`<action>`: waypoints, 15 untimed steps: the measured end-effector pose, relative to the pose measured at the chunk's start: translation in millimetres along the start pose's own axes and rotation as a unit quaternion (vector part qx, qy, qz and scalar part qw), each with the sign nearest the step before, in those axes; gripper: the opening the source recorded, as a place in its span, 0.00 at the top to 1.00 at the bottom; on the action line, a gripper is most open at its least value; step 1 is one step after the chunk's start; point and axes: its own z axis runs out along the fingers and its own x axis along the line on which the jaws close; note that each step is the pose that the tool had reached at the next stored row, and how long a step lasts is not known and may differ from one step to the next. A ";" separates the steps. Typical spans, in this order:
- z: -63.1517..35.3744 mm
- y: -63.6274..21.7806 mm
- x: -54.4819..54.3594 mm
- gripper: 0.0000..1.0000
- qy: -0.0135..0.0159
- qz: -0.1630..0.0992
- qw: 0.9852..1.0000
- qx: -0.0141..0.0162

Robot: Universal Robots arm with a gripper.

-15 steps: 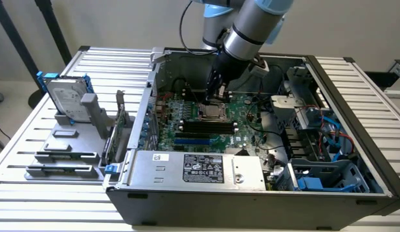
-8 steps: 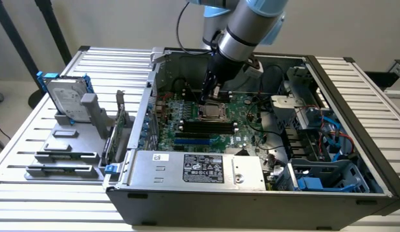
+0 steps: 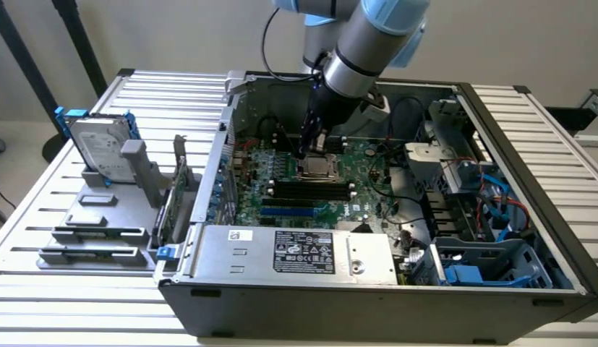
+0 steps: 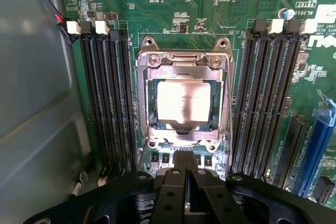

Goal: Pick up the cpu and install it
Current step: 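Close the cpu cover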

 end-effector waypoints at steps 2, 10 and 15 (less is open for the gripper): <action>2.7 0.8 0.0 0.89 0.003 -0.001 1.000 0.000; 14.6 4.4 -0.4 0.89 0.013 -0.004 1.000 0.000; 20.8 6.2 -1.0 0.89 0.017 -0.006 1.000 0.001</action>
